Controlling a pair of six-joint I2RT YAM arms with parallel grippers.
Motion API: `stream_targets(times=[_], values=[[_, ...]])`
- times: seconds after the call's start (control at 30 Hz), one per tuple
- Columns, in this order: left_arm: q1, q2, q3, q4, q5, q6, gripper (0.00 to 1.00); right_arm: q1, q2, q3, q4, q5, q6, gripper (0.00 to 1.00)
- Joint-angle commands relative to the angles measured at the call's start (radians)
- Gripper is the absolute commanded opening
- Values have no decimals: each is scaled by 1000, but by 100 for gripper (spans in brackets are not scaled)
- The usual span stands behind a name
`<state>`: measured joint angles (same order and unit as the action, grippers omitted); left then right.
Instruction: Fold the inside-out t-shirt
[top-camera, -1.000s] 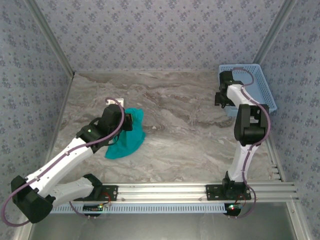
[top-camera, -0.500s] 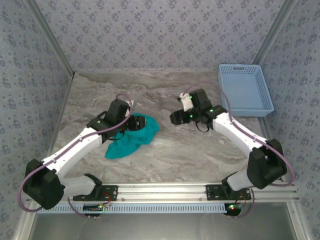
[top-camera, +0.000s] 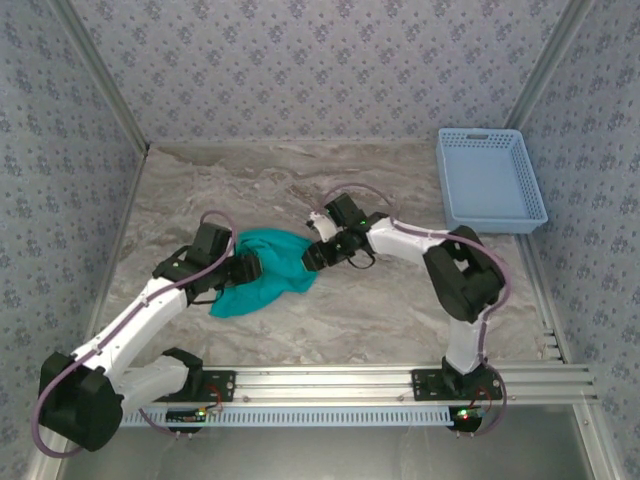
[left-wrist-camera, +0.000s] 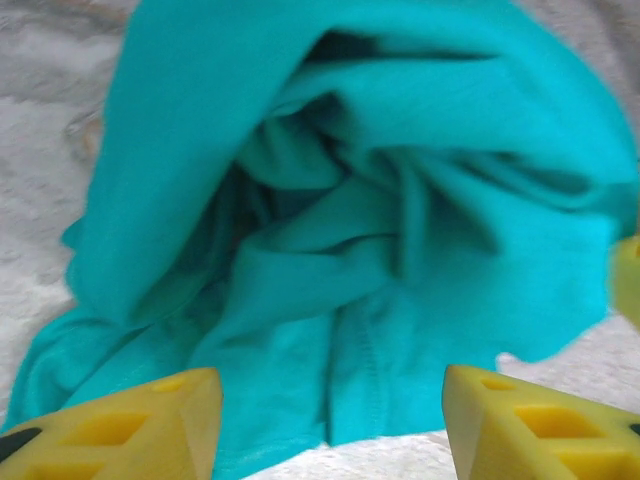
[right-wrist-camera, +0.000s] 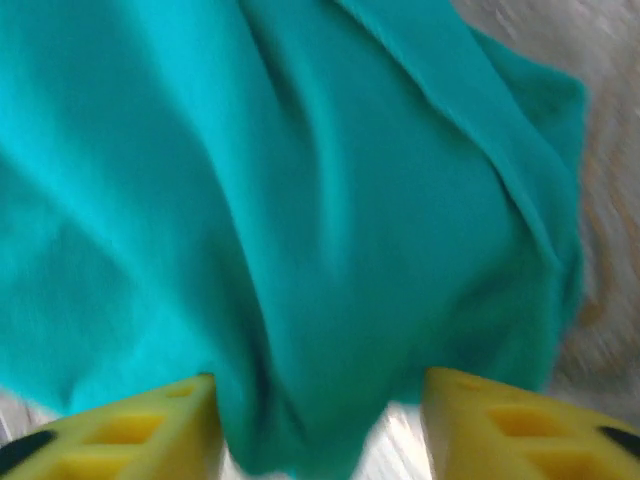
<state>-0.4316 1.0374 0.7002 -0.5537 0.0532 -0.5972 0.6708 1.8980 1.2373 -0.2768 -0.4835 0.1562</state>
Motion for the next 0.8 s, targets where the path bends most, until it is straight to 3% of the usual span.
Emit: stream_targets(times=[0.0,0.03,0.07,0.13,0.17,0.3,0.53,0.6,0.63,0.67,0.73,0.77], values=[[15,33,-28,17,-73,-36,52,16,41,65,39,-43,40,25],[19,56,-31,37,-61,-45,43,10,32,66,39,-29,56,12],[21,75,-24,37,-66,-53,31,-4,9,62,31,-5,70,7],[21,84,-9,30,-115,-54,5,-34,-71,34,-1,84,84,0],[21,72,-7,37,-131,-39,0,-52,-126,12,-25,146,89,0],[23,-29,76,-39,-115,40,0,-112,-352,-36,-143,302,54,0],[21,-244,326,-175,-41,116,0,-126,-683,-12,-309,515,-32,0],[21,-246,337,-132,-7,130,0,-147,-727,-24,-291,551,-33,13],[21,-228,322,-82,10,131,3,-166,-733,-36,-266,560,-37,15],[21,-197,302,-52,20,114,14,-192,-728,-74,-244,585,-30,20],[20,-122,254,31,101,90,27,-258,-677,-92,-259,624,31,46],[14,-77,225,78,134,69,34,-306,-636,-80,-294,621,66,48]])
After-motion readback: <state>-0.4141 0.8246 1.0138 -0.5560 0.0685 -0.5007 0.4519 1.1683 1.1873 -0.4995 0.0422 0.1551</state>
